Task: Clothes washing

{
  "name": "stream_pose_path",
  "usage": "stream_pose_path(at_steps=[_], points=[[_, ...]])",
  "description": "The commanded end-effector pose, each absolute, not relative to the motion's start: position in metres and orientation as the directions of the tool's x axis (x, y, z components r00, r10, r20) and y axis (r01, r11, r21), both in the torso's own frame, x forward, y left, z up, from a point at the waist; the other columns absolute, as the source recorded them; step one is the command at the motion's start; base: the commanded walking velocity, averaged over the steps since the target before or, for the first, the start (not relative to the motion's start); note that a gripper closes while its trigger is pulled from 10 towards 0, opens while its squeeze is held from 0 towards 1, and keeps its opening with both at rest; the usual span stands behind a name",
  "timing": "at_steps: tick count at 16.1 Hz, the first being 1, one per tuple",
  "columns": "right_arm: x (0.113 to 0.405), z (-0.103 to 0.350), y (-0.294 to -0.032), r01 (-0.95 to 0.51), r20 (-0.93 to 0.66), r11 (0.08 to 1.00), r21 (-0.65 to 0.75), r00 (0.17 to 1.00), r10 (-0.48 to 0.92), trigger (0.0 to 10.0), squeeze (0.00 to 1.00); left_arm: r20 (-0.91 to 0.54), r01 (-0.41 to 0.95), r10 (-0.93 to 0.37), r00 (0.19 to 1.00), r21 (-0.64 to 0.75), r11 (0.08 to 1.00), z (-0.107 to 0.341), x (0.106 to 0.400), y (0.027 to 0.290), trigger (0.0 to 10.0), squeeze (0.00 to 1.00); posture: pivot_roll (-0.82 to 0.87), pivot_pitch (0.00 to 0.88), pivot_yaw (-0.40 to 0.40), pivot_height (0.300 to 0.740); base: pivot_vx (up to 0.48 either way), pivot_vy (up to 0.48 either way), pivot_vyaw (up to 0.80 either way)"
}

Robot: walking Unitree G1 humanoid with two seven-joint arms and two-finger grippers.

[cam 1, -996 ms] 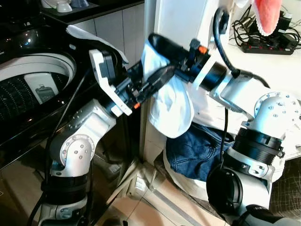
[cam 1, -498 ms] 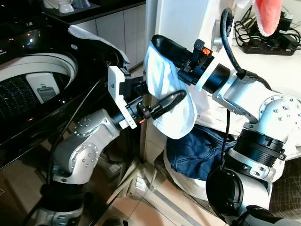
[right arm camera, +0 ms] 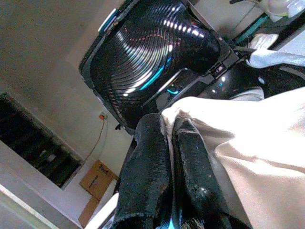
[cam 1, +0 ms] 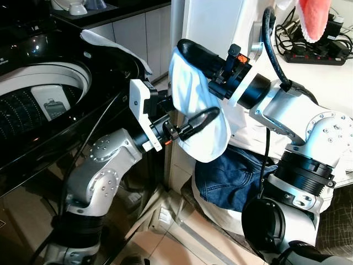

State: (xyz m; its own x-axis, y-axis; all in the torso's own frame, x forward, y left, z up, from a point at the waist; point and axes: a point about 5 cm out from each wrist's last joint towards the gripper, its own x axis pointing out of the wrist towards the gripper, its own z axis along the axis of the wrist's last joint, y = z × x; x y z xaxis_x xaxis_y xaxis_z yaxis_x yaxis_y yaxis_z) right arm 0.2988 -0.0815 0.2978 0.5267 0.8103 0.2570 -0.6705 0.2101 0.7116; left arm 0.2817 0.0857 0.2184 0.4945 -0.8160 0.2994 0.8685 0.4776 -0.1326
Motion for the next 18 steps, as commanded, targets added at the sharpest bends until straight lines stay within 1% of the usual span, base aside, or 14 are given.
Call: stream_pose_path(at_steps=[1, 2, 3, 4, 10, 18], points=[[0.294, 0.299, -0.077, -0.684, 0.276, 0.187, 0.705, 0.508, 0.816, 0.0, 0.00, 0.314, 0.868, -0.810, 0.495, -0.123, 0.482, 0.223, 0.284, 0.083, 8.4, 0.00, 0.03, 0.000, -0.063, 0.740, 0.000, 0.000, 0.00], [0.293, 0.299, -0.075, -0.683, 0.274, 0.184, 0.707, 0.504, 0.819, 0.0, 0.00, 0.327, 0.867, -0.805, 0.495, -0.130, 0.481, 0.225, 0.285, 0.083, 2.7, 0.00, 0.02, 0.000, -0.062, 0.740, 0.000, 0.000, 0.00], [0.292, 0.298, -0.074, -0.683, 0.273, 0.183, 0.707, 0.502, 0.821, 0.0, 0.00, 0.329, 0.865, -0.802, 0.499, -0.133, 0.483, 0.225, 0.286, 0.084, 0.2, 0.00, 0.02, 0.000, -0.060, 0.740, 0.000, 0.000, 0.00], [0.292, 0.298, -0.074, -0.683, 0.272, 0.182, 0.707, 0.501, 0.821, 0.0, 0.00, 0.330, 0.865, -0.801, 0.499, -0.134, 0.484, 0.225, 0.286, 0.084, 0.0, 0.00, 0.02, 0.000, -0.058, 0.740, 0.000, 0.000, 0.00], [0.289, 0.295, -0.070, -0.670, 0.264, 0.184, 0.719, 0.508, 0.820, 0.0, 0.00, 0.330, 0.856, -0.792, 0.514, -0.141, 0.497, 0.224, 0.287, 0.092, 0.0, 0.00, 0.04, 0.000, -0.071, 0.740, 0.000, 0.000, 0.00], [0.286, 0.293, -0.073, -0.658, 0.265, 0.196, 0.727, 0.533, 0.804, 0.0, 0.00, 0.312, 0.855, -0.797, 0.517, -0.142, 0.499, 0.222, 0.286, 0.096, 0.0, 0.00, 0.03, 0.000, -0.064, 0.740, 0.000, 0.000, 0.00]])
